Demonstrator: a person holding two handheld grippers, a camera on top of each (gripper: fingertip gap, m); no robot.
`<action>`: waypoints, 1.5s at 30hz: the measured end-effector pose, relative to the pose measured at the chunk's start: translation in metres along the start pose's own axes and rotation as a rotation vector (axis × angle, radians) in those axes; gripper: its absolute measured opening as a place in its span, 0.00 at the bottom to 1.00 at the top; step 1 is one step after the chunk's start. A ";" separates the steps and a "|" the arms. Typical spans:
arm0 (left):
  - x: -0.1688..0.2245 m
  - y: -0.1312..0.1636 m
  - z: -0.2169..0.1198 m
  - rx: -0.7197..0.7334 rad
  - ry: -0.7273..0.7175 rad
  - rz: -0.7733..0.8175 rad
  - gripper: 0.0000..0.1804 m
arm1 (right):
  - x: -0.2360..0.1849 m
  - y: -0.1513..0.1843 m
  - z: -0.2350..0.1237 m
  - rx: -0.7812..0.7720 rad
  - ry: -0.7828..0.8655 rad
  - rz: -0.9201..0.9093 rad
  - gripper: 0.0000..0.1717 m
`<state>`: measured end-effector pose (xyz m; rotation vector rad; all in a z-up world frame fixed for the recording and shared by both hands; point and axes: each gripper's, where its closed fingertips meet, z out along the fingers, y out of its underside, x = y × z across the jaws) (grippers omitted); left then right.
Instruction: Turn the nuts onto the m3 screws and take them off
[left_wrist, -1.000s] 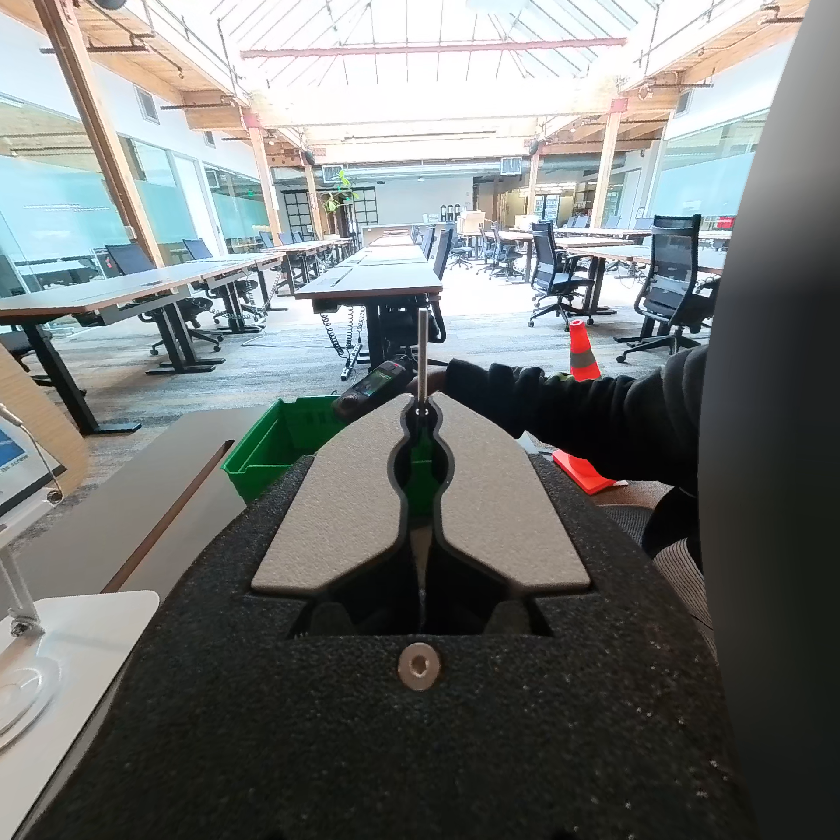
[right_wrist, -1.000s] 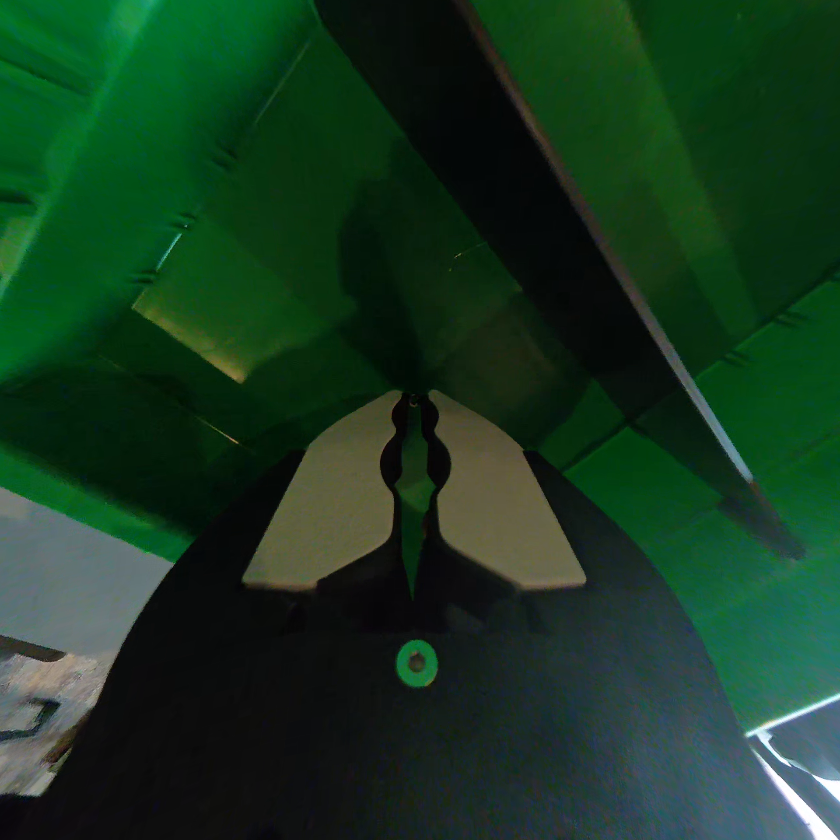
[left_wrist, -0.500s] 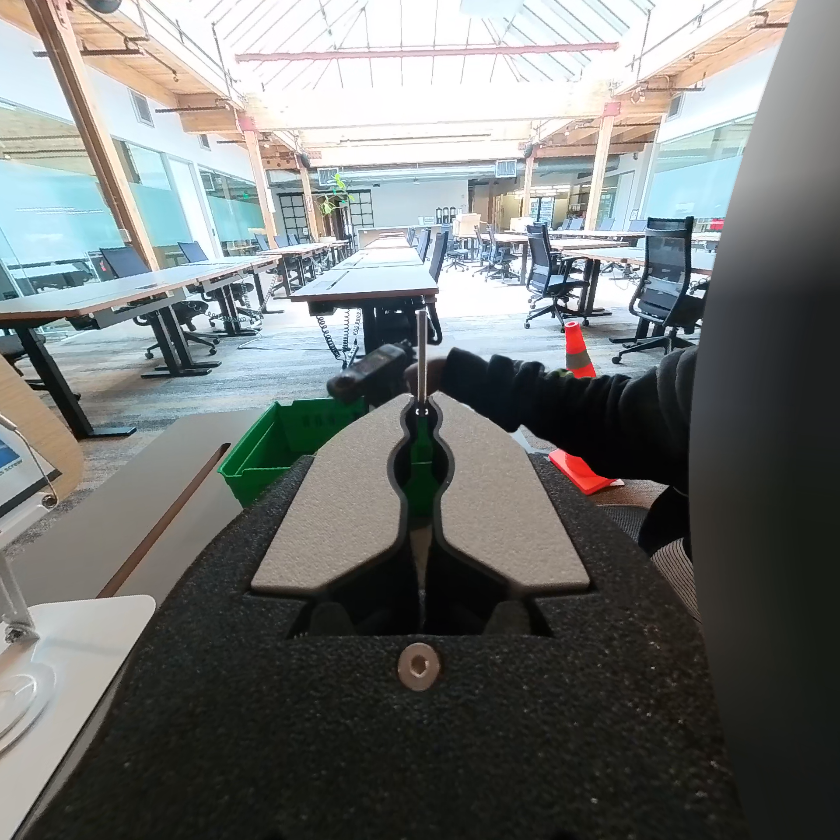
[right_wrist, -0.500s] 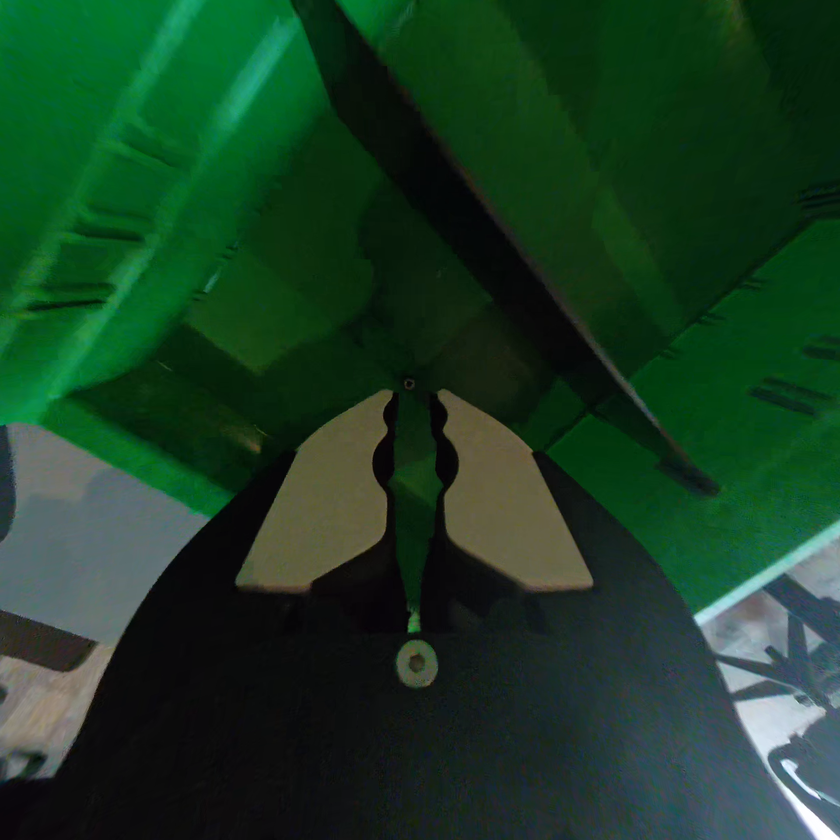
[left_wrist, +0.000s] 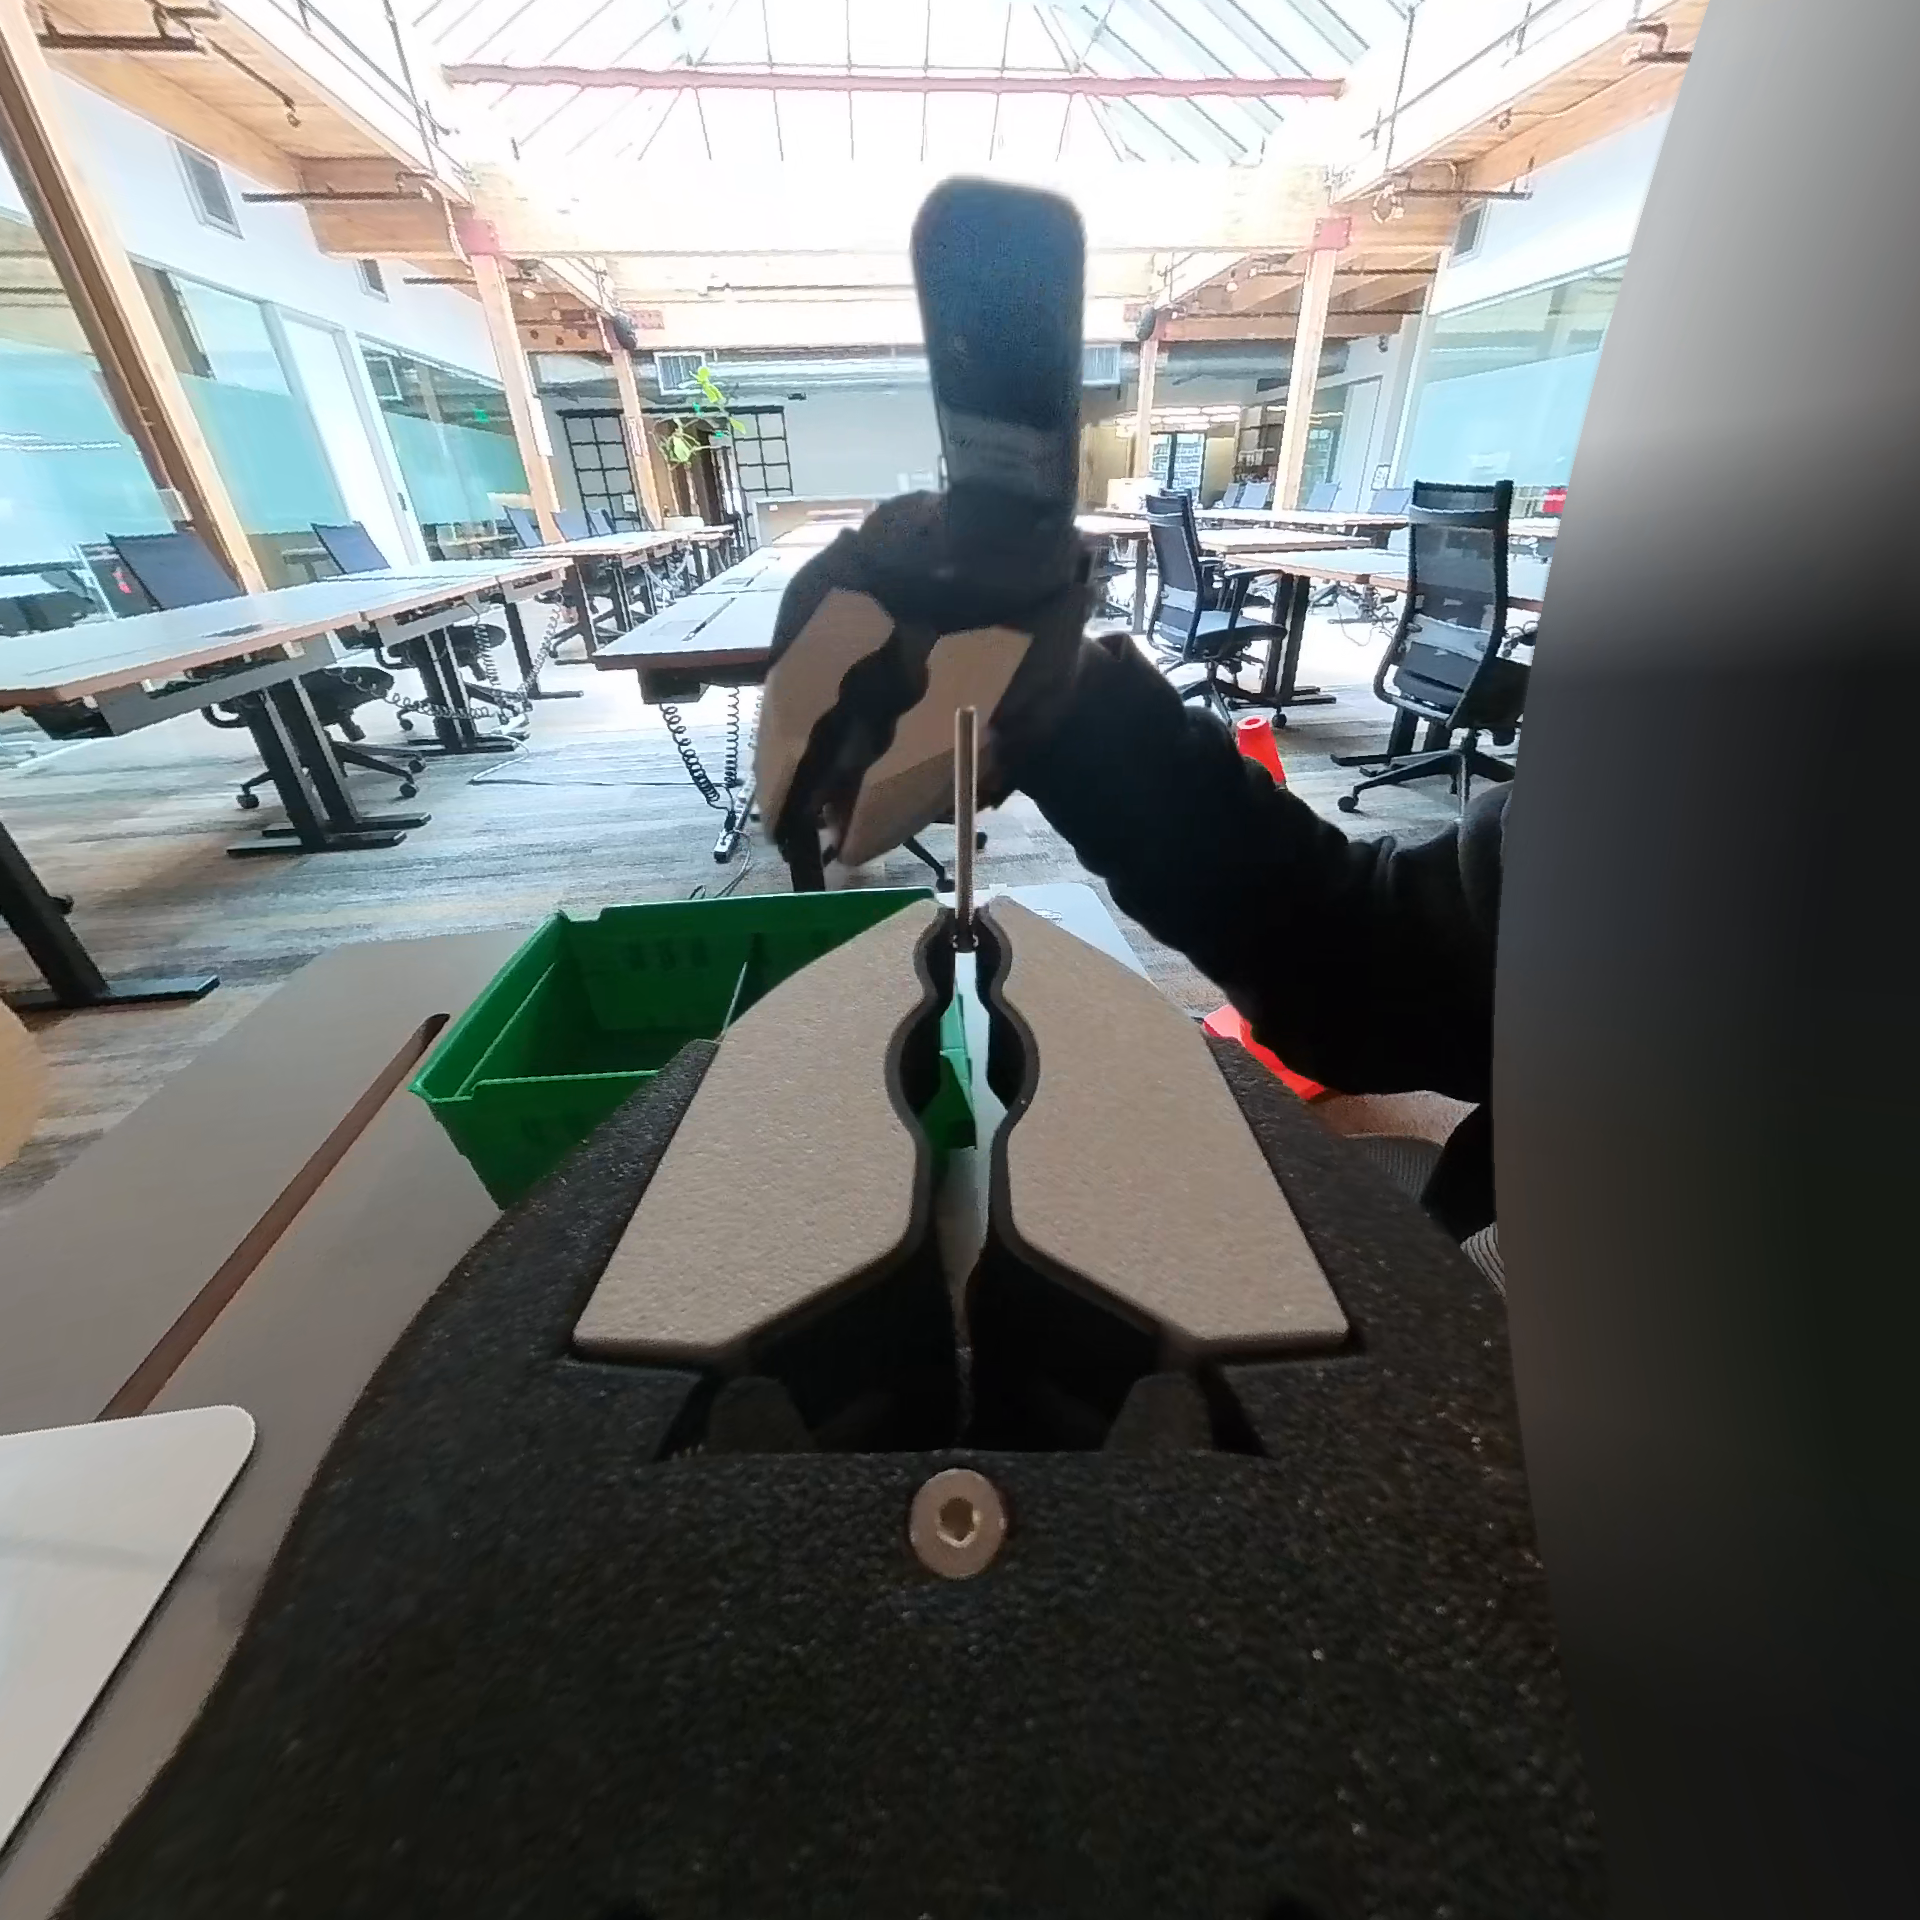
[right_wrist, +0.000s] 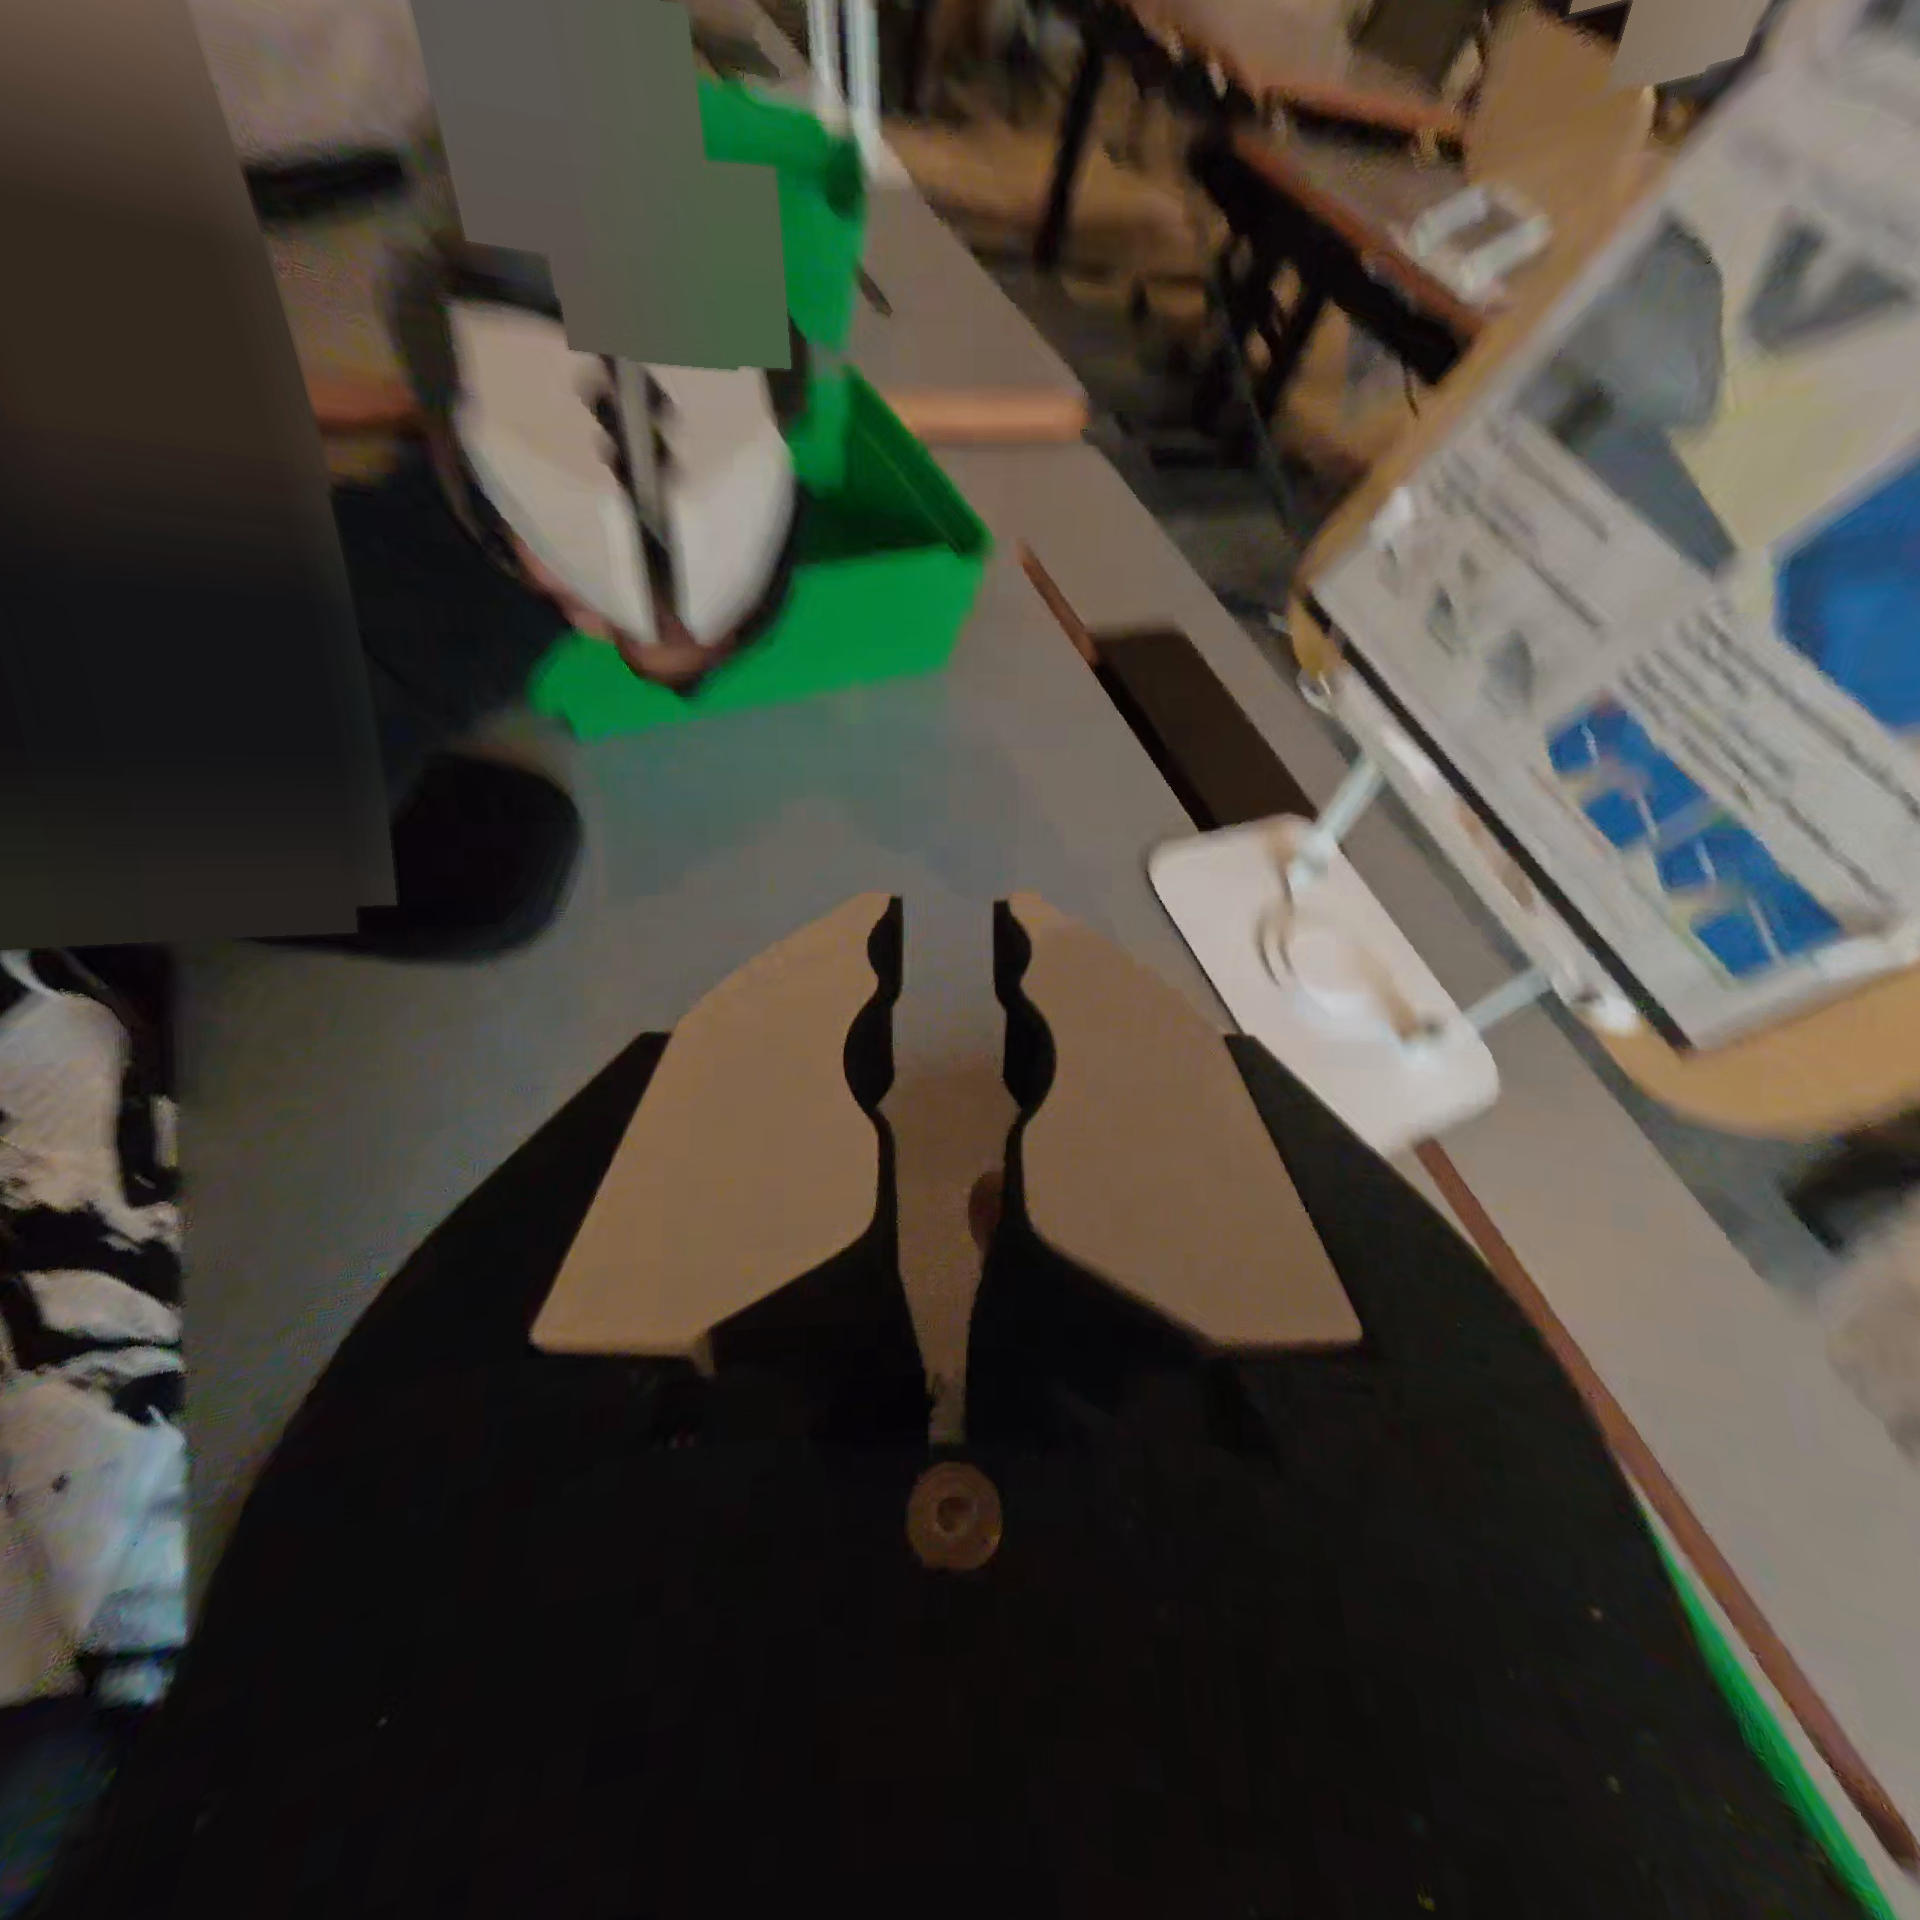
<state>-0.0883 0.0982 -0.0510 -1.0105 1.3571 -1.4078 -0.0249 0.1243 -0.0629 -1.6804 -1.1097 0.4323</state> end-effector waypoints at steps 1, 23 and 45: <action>0.001 0.000 0.001 -0.001 0.003 0.000 0.01 | -0.010 -0.016 0.004 0.053 -0.040 -0.005 0.09; 0.002 0.004 0.004 -0.011 0.023 -0.010 0.01 | -0.053 -0.074 0.036 0.234 -0.196 -0.071 0.02; -0.038 0.013 -0.018 -0.149 -0.265 -0.016 0.47 | 0.066 0.005 0.009 -0.138 0.227 0.060 0.01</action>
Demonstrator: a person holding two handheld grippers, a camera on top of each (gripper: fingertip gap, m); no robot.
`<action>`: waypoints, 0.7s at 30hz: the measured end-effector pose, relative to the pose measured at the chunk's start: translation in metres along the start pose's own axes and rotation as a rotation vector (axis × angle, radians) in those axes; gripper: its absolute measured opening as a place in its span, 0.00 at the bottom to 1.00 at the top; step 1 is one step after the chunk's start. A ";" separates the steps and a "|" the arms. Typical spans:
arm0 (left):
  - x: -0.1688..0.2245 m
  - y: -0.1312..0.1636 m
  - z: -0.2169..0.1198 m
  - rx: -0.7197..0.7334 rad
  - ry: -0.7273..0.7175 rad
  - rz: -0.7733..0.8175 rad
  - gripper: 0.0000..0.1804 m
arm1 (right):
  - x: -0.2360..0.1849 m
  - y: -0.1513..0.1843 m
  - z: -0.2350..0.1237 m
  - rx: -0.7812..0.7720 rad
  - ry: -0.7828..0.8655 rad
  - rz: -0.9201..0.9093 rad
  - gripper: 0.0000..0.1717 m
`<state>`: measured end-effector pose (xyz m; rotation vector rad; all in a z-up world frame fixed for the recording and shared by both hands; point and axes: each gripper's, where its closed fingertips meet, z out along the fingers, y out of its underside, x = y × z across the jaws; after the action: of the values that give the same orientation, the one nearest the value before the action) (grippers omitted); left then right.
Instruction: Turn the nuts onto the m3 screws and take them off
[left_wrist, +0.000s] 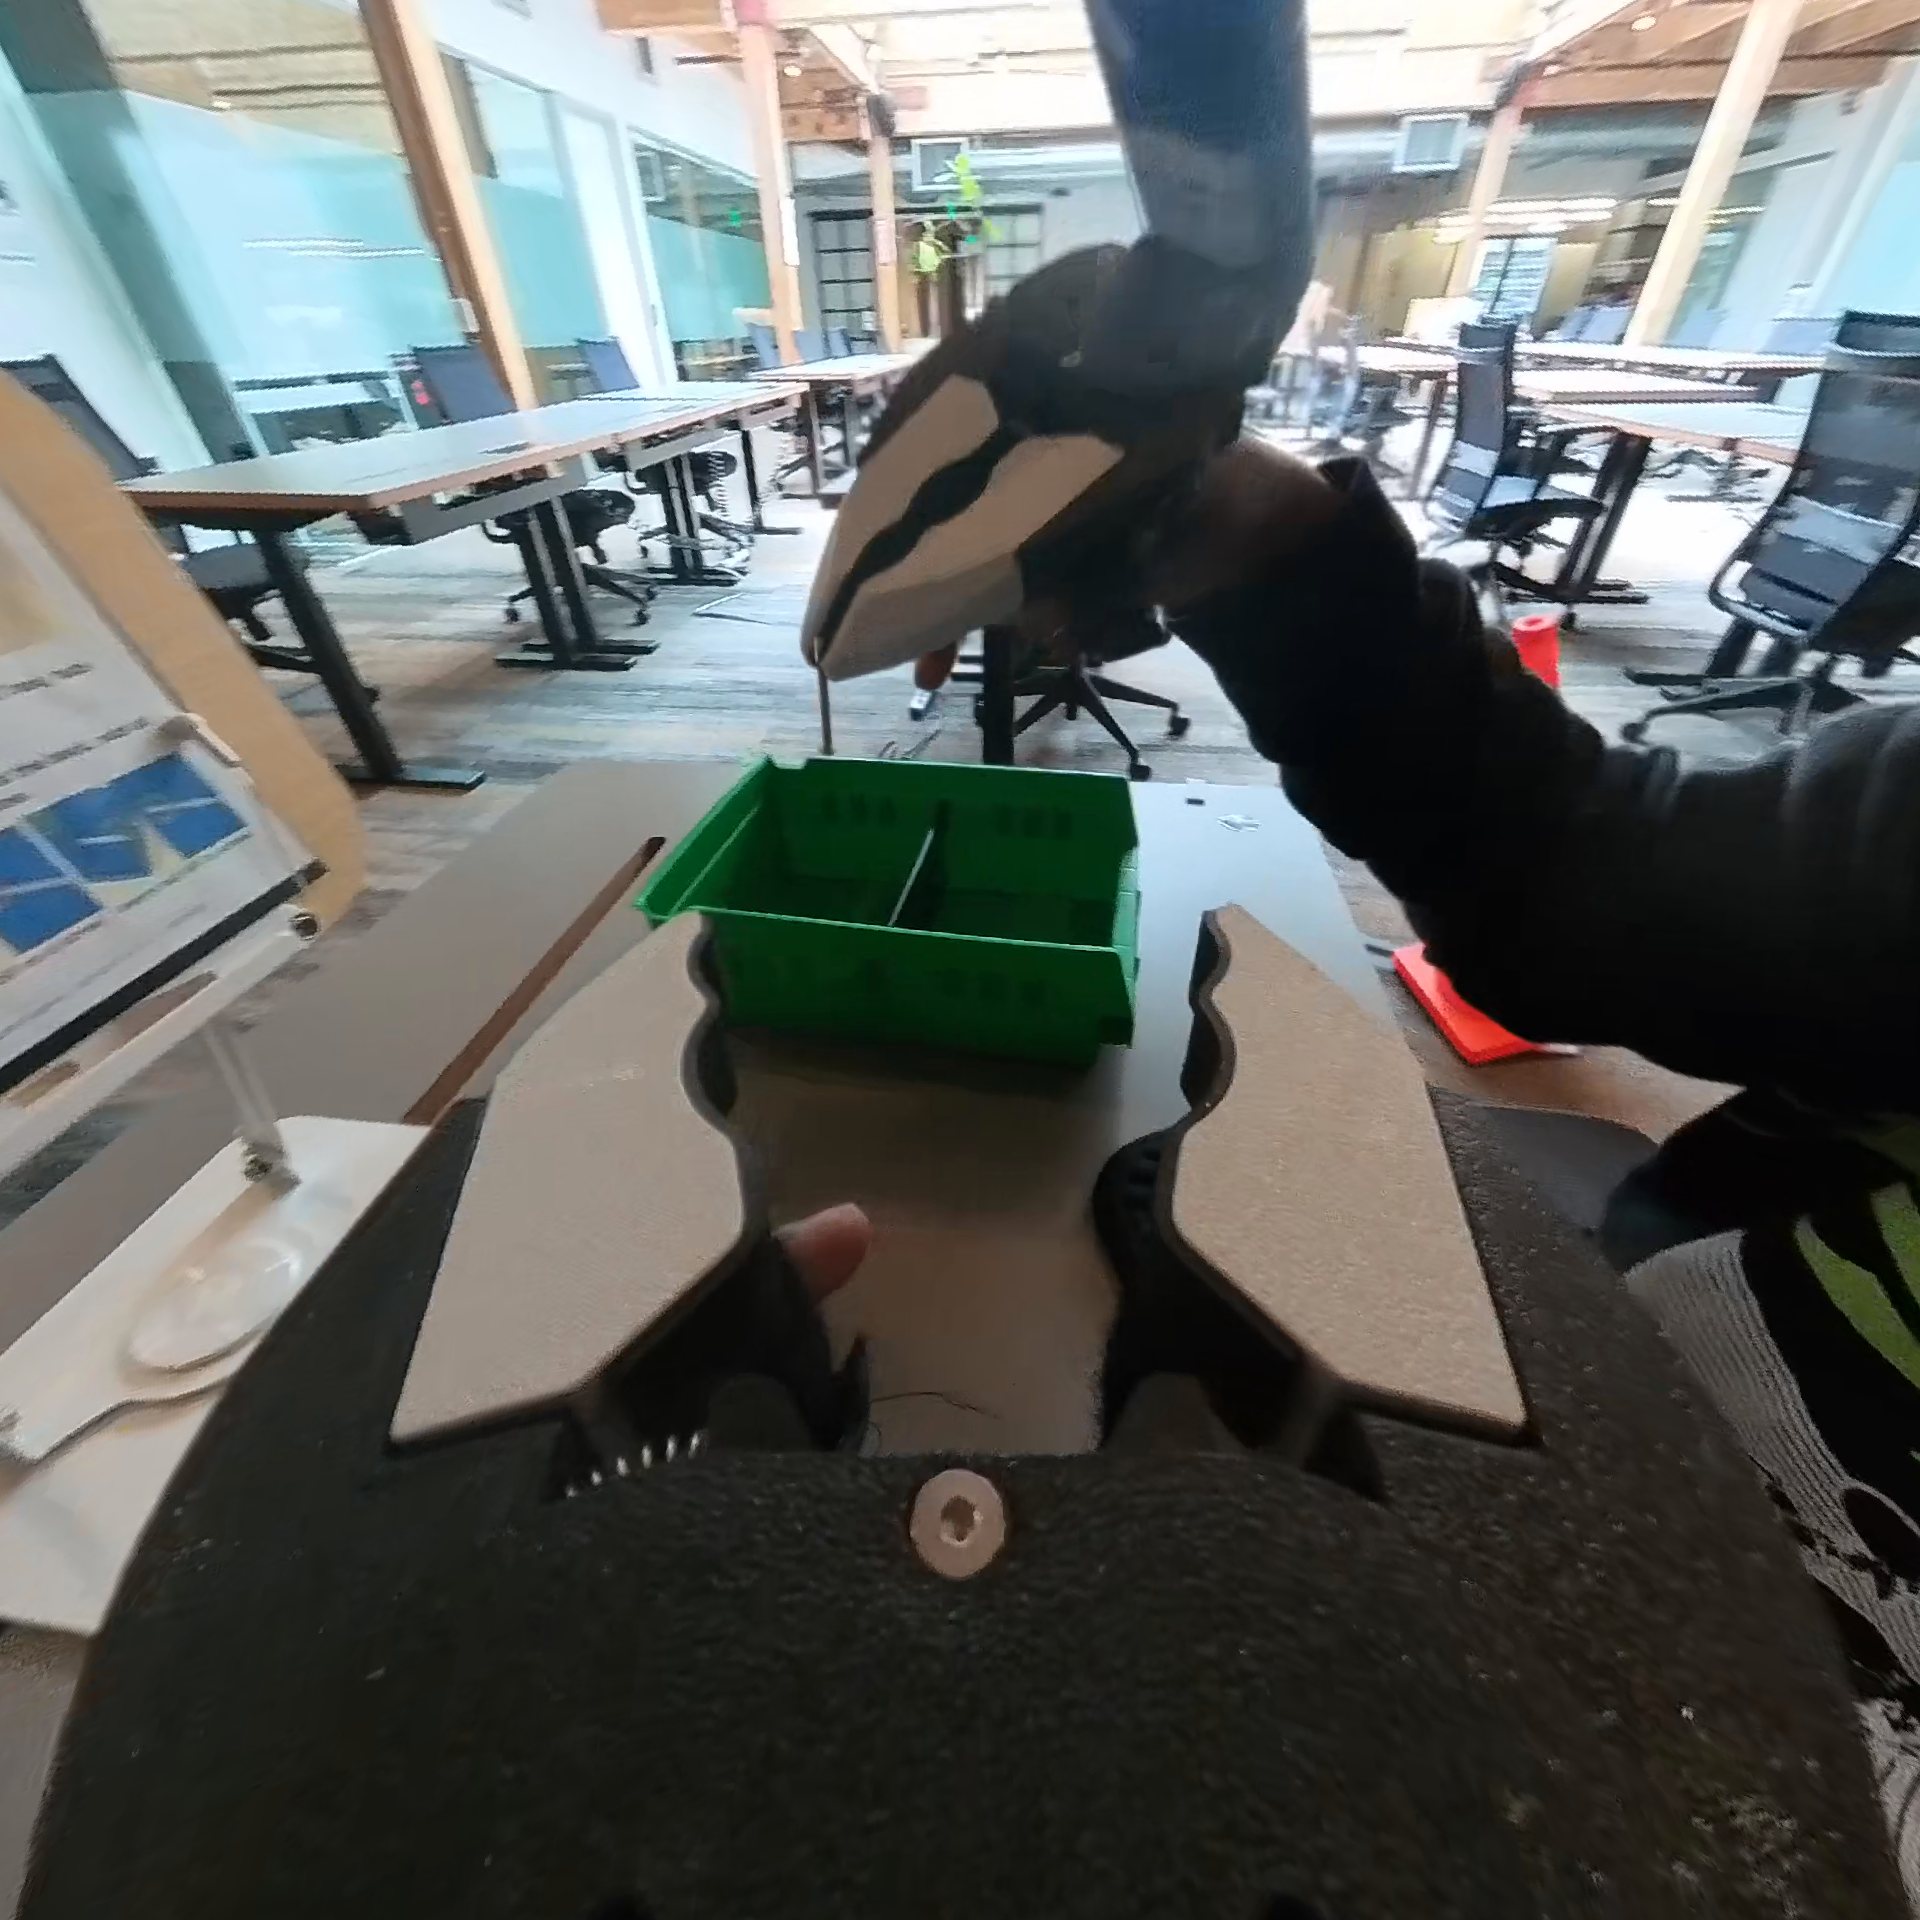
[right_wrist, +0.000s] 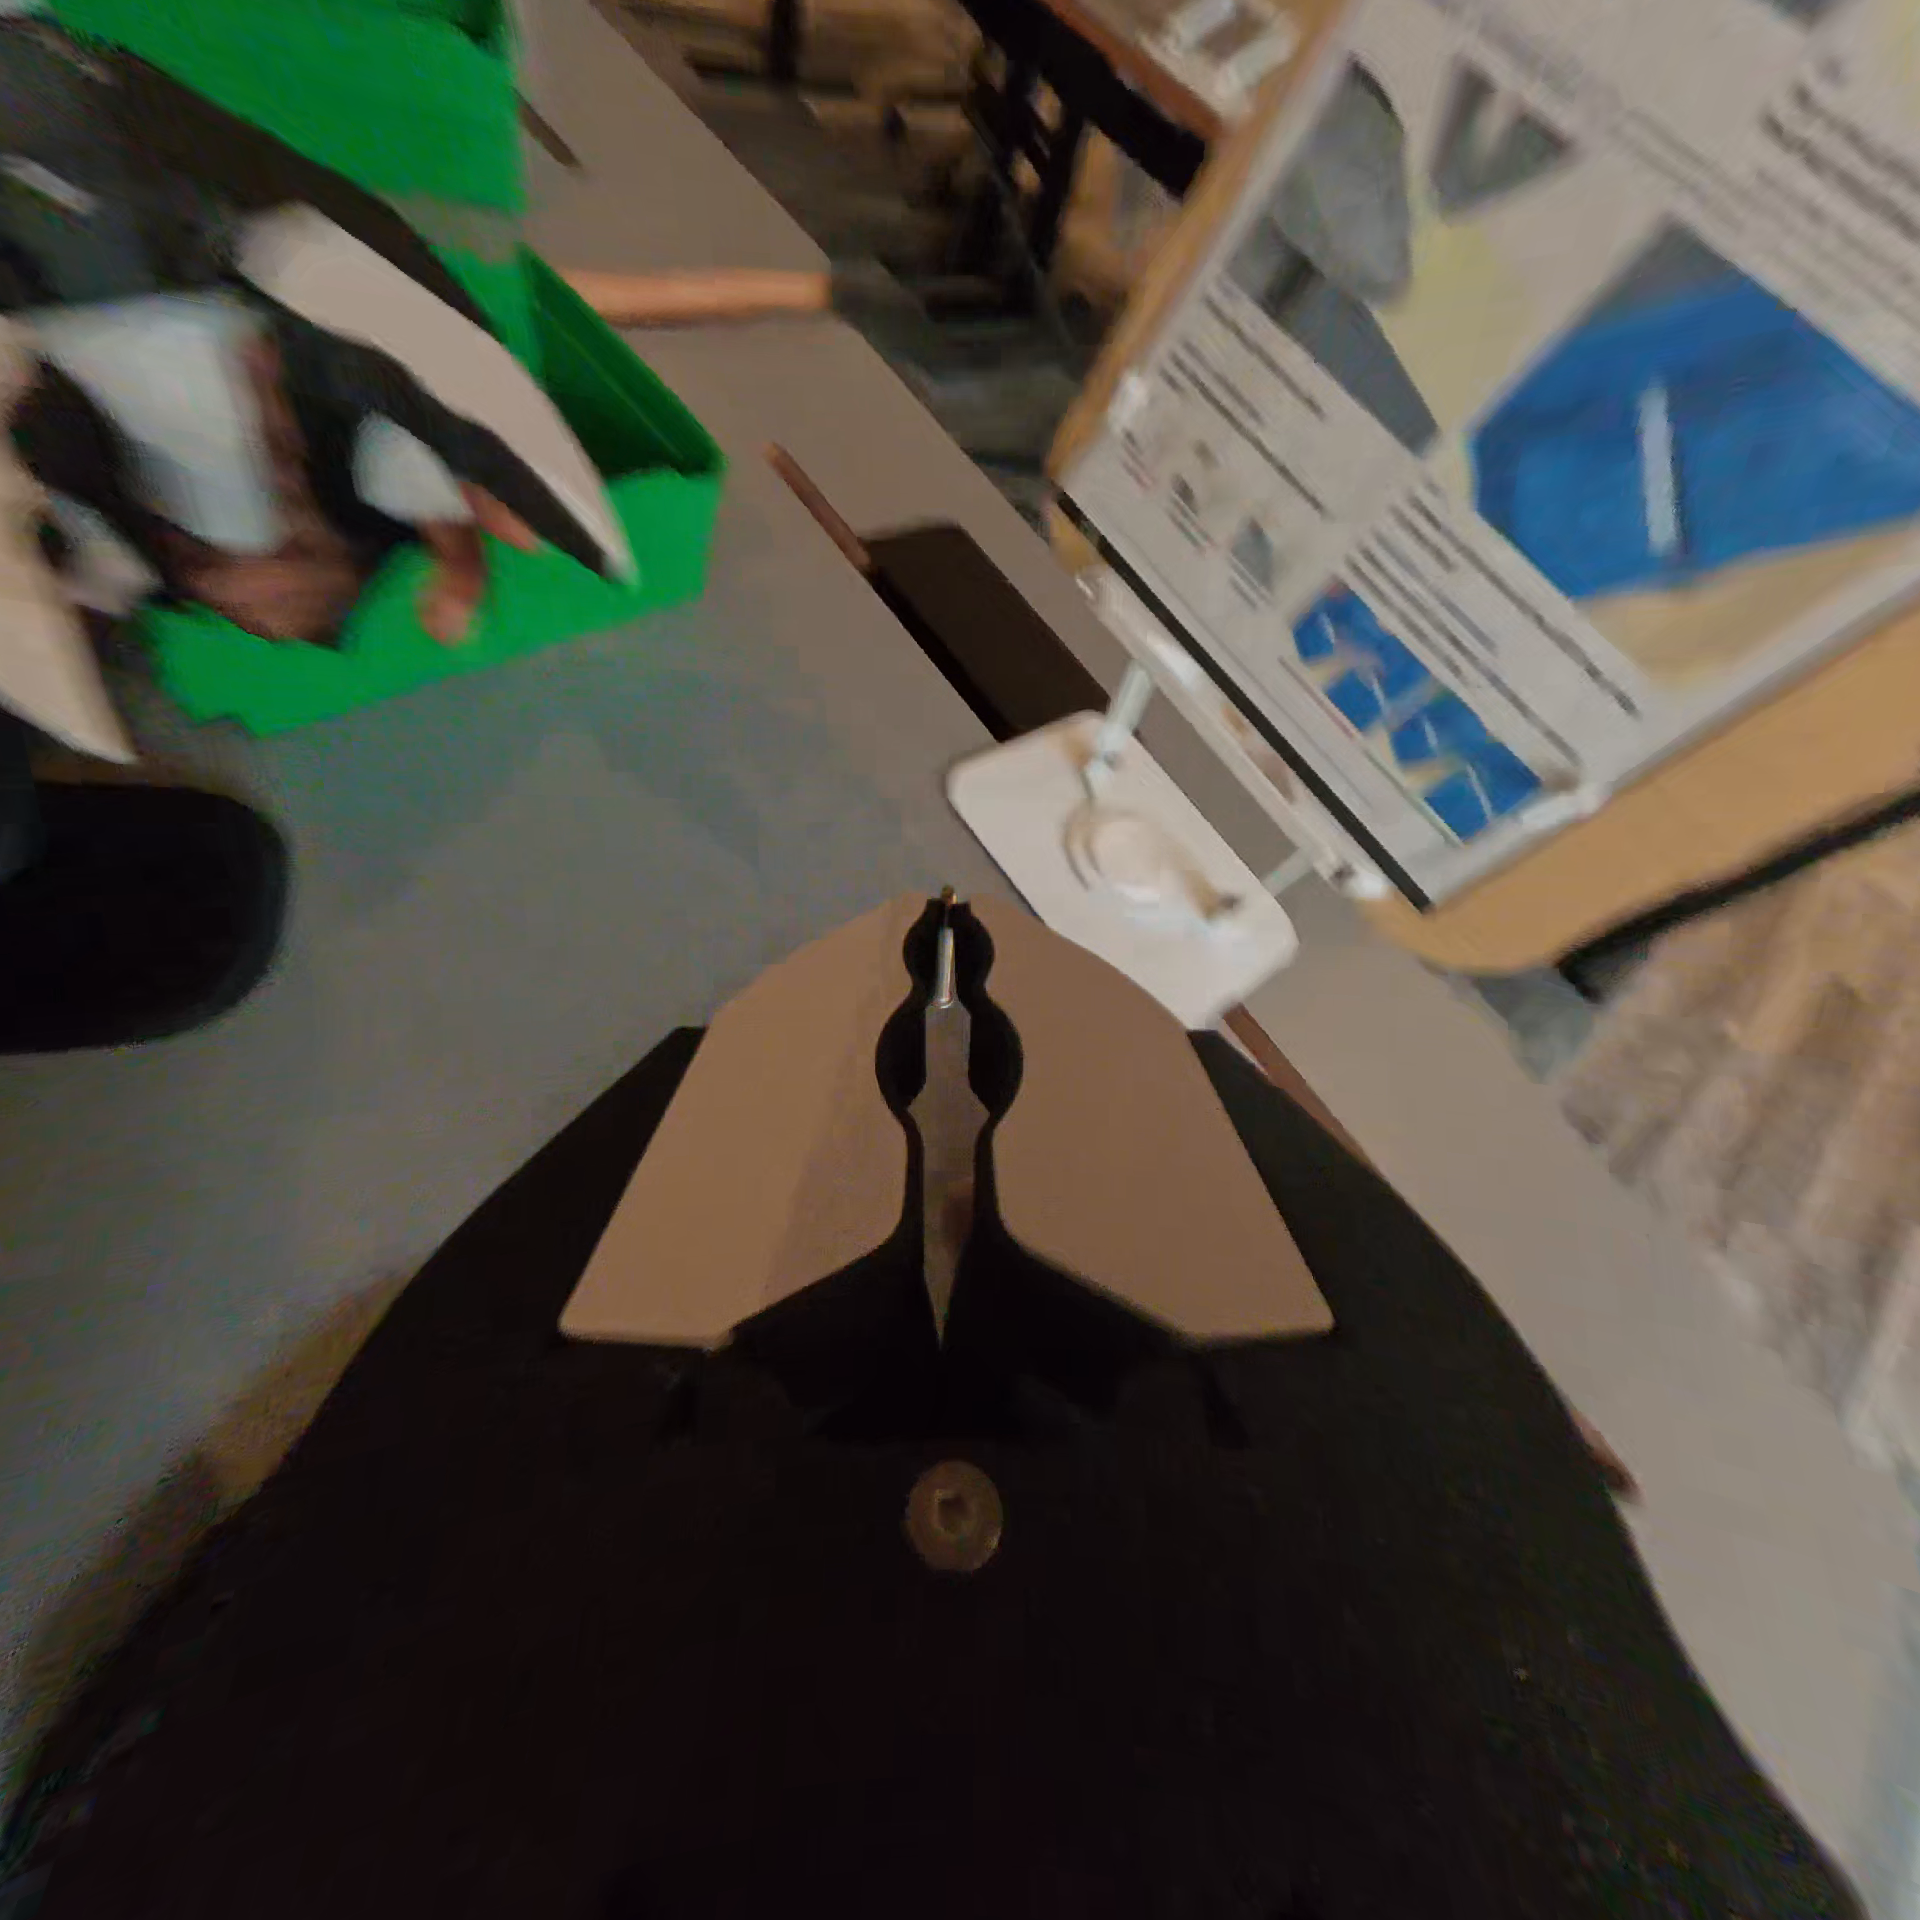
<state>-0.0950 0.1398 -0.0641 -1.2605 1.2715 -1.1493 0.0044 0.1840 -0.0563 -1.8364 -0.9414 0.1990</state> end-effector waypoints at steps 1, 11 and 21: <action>-0.003 -0.001 -0.003 0.002 -0.022 0.002 0.49 | 0.014 0.013 0.001 -0.049 0.044 0.011 0.01; -0.033 -0.011 -0.029 -0.018 -0.281 0.048 0.69 | 0.105 0.161 0.014 -0.558 0.177 0.335 0.01; -0.045 -0.019 -0.044 -0.005 -0.389 0.064 0.81 | 0.132 0.277 0.037 -0.855 0.181 0.619 0.01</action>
<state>-0.1378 0.1840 -0.0402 -1.3585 1.0154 -0.8059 0.2168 0.2515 -0.2701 -2.8522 -0.2924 -0.0103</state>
